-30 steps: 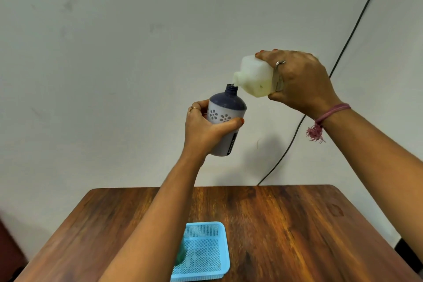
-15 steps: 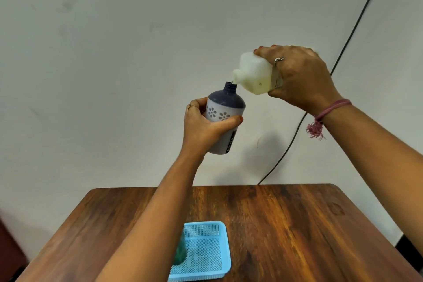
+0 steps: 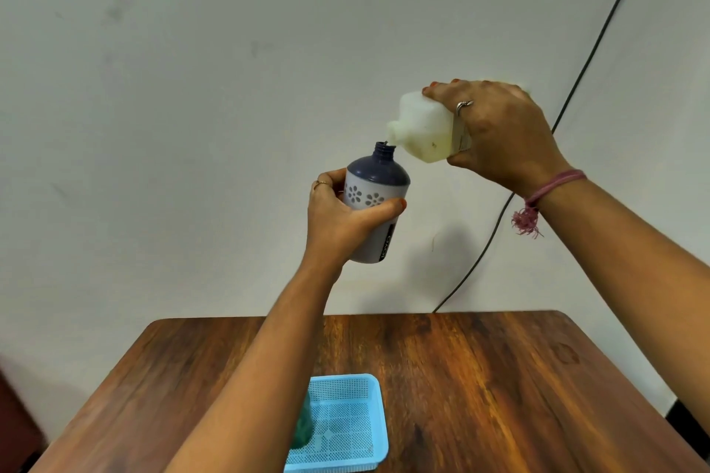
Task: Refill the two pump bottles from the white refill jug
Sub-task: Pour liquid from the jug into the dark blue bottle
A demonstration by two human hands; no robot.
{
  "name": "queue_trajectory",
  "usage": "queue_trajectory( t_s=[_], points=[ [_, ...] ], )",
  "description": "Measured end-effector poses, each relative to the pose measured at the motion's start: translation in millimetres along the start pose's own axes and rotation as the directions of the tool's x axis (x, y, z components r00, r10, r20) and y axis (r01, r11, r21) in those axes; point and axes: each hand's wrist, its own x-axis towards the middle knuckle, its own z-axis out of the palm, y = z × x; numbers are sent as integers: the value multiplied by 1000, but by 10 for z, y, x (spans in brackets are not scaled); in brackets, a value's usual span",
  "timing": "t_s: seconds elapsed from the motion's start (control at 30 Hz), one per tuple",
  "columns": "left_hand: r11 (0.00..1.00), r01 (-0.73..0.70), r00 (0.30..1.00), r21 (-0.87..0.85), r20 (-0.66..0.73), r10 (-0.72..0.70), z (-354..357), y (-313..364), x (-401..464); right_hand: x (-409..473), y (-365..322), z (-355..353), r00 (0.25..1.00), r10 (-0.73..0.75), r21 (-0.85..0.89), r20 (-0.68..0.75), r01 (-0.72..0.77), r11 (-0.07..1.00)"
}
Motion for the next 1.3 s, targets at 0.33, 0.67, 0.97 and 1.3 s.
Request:
queue_trajectory(
  t_s=[0.33, 0.67, 0.97, 1.3],
  points=[
    [1000, 8, 1000, -7, -9, -8, 3, 2, -10, -2, 3, 3, 1000, -9, -5, -2, 9, 1000],
    [1000, 15, 1000, -15, -2, -15, 15, -8, -27, -6, 15, 18, 1000, -9, -4, 13, 9, 1000],
    [999, 40, 999, -17, 1, -40, 20, -63, -30, -21, -5, 29, 999, 16, 6, 30, -16, 1000],
    [998, 47, 999, -46, 3, -47, 36, -72, -38, -29, -1, 21, 1000, 14, -2, 8, -14, 1000]
  ],
)
